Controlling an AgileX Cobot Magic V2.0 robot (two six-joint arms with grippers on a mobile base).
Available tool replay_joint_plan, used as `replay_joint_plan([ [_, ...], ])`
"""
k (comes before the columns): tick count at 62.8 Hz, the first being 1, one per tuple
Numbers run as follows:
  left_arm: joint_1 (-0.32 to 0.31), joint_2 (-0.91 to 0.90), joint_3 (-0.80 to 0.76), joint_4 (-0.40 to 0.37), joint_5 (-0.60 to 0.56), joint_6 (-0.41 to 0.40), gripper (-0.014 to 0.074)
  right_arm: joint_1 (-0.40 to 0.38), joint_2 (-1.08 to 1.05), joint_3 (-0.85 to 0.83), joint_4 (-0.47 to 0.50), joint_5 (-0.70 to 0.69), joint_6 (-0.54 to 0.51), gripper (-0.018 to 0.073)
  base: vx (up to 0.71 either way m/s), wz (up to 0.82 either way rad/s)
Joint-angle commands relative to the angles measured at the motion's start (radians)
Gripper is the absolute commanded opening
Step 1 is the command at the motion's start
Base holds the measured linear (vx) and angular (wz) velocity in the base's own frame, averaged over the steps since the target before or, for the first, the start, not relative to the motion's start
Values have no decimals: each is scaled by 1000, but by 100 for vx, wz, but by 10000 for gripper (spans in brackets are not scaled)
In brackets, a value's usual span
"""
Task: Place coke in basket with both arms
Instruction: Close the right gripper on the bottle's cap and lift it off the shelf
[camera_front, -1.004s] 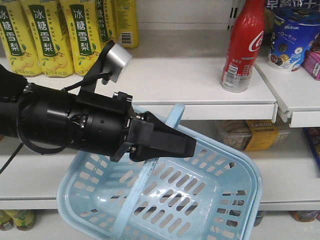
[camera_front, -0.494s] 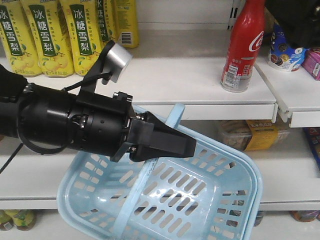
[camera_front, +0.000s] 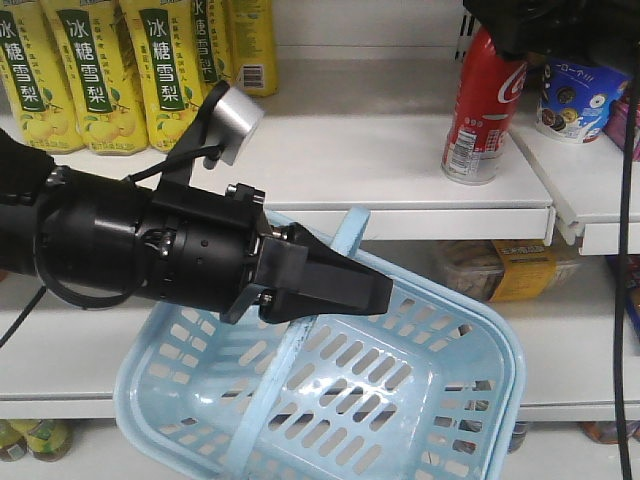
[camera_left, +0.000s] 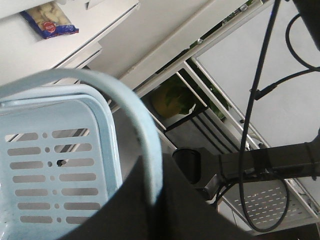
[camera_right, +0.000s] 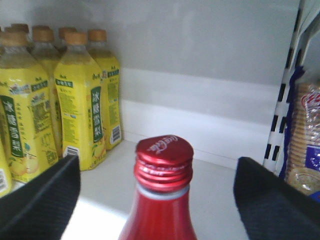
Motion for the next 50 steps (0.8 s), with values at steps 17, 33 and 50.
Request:
replay_joint_plan([
  [17, -1, -38, -26, -78, -27, 21, -6, 0, -20, -46, 29, 27, -7, -17, 0, 0],
  [33, -1, -38, -26, -78, -27, 21, -6, 0, -163, -43, -15, 217, 35, -5, 0, 0],
  [50, -1, -38, -26, -78, -27, 21, -6, 0, -340, -43, -221, 520, 339, -5, 0, 0],
])
